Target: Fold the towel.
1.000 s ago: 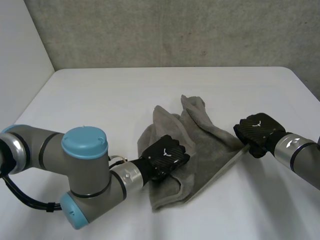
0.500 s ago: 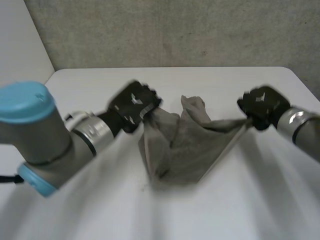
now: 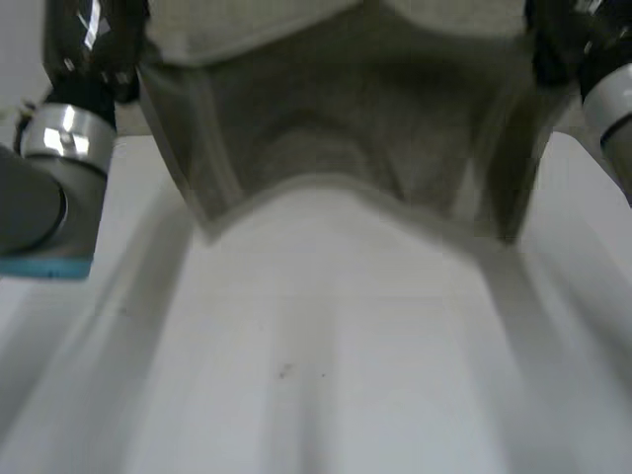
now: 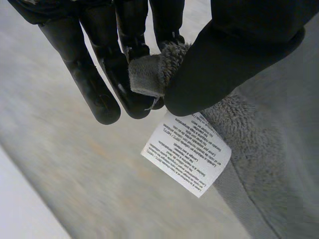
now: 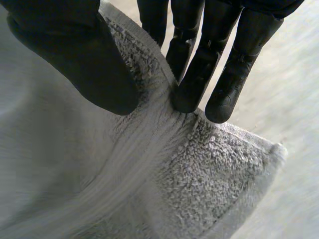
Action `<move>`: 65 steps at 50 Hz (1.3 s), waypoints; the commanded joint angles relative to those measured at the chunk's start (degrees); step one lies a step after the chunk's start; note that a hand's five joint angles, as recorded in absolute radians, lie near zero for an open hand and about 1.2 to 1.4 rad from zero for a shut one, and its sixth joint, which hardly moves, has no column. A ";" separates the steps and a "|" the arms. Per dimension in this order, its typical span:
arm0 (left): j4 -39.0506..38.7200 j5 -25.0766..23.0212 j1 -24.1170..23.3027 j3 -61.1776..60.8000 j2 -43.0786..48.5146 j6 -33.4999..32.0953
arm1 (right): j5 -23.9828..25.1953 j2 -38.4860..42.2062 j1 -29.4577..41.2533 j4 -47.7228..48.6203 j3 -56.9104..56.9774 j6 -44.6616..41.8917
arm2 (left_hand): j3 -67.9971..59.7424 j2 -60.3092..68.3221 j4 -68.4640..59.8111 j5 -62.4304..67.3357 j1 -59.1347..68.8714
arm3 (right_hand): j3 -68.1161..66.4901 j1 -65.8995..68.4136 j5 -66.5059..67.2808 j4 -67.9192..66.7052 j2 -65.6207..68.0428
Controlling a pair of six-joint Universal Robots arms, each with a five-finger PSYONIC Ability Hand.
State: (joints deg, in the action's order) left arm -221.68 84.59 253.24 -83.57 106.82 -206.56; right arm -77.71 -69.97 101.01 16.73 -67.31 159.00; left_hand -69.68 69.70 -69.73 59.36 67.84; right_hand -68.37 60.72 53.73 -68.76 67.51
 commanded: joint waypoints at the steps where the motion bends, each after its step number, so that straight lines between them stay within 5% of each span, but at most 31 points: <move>1: 12.94 -2.41 0.07 -11.27 -3.02 -0.42 | 4.94 -1.22 -0.73 -23.73 -6.85 -9.65 | -10.32 10.30 -10.27 10.64 12.16 | -11.63 19.28 16.27 -11.24 12.49; 14: 32.79 -2.41 -0.02 -25.06 -7.40 -0.25 | 8.01 -4.63 -5.29 -36.24 -21.01 -26.19 | -10.32 10.30 -10.27 10.64 12.16 | -11.63 19.28 16.27 -11.24 12.49; 28: 44.93 -1.44 -0.20 -15.31 -29.74 0.46 | 9.68 -27.48 -7.50 -36.77 -10.85 -17.95 | -10.32 10.30 -10.27 10.64 12.16 | -11.63 19.28 16.27 -11.24 12.49; 35: 45.20 1.98 0.59 -6.62 -32.91 1.51 | 11.09 -28.55 -7.94 -41.94 -1.70 -16.18 | -10.32 10.30 -10.27 10.64 12.16 | -11.63 19.28 16.27 -11.24 12.49; 42: 45.37 3.39 1.82 -6.61 -26.23 1.60 | 11.44 -19.50 -8.46 -46.53 0.43 -17.93 | -10.32 10.30 -10.27 10.64 12.16 | -11.63 19.28 16.27 -11.24 12.49; 48: 46.16 3.57 1.65 -5.83 -9.92 1.34 | 8.89 -5.79 -4.86 -46.79 1.83 -24.09 | -10.32 10.30 -10.27 10.64 12.16 | -11.63 19.28 16.27 -11.24 12.49; 58: 45.46 3.22 1.30 5.87 9.10 1.34 | 0.02 11.96 0.76 -44.24 11.59 -27.25 | -10.32 10.30 -10.27 10.64 12.16 | -11.63 19.28 16.27 -11.24 12.49; 61: 41.51 3.22 1.30 11.76 10.16 2.04 | -0.60 14.07 1.38 -38.70 16.77 -26.28 | -10.32 10.30 -10.27 10.64 12.16 | -11.63 19.28 16.27 -11.24 12.49; 65: 24.61 3.22 0.86 15.71 7.28 2.74 | -0.77 11.02 1.55 -21.20 21.34 -20.95 | -10.32 10.30 -10.27 10.64 12.16 | -11.63 19.28 16.27 -11.24 12.49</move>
State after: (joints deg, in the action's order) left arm -180.85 87.79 254.47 -73.64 116.64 -204.75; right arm -78.10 -56.66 102.29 -22.05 -51.96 132.72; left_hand -69.72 69.75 -69.73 59.43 68.09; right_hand -68.44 60.72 53.73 -68.77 67.51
